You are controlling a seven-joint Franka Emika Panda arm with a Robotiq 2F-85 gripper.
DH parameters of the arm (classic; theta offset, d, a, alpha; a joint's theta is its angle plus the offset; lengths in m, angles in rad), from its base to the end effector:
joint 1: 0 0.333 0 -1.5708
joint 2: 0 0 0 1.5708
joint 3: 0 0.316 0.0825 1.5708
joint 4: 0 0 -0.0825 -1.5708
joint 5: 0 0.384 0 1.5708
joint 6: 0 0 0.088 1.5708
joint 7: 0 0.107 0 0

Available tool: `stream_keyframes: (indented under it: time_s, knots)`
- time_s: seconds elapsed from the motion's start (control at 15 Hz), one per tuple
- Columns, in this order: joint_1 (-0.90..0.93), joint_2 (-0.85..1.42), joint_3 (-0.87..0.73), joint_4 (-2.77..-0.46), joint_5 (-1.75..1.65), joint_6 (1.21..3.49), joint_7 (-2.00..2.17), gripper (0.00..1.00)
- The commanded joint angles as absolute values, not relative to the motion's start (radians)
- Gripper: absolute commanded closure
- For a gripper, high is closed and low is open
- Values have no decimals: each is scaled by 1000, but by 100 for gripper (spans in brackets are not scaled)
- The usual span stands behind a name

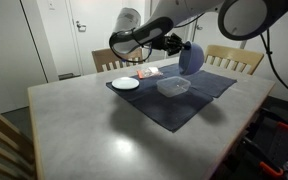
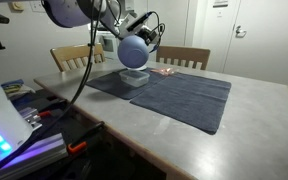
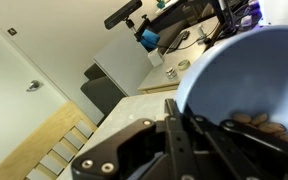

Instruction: Pick the blue bowl and pour the beans into the clear bowl

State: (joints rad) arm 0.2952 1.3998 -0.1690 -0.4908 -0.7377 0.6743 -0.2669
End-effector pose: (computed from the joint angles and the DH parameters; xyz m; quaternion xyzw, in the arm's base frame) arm 0.6648 0.0615 0.1957 0.7475 0.0519 -0.5217 0.4079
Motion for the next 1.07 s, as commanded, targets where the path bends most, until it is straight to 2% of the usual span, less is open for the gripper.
stream_keyframes:
  time_s: [0.0, 1.0]
  knots:
    - [301, 1426, -185, -450, -759, 698, -260, 99]
    - [375, 1465, -223, -486, -949, 708, -263, 99]
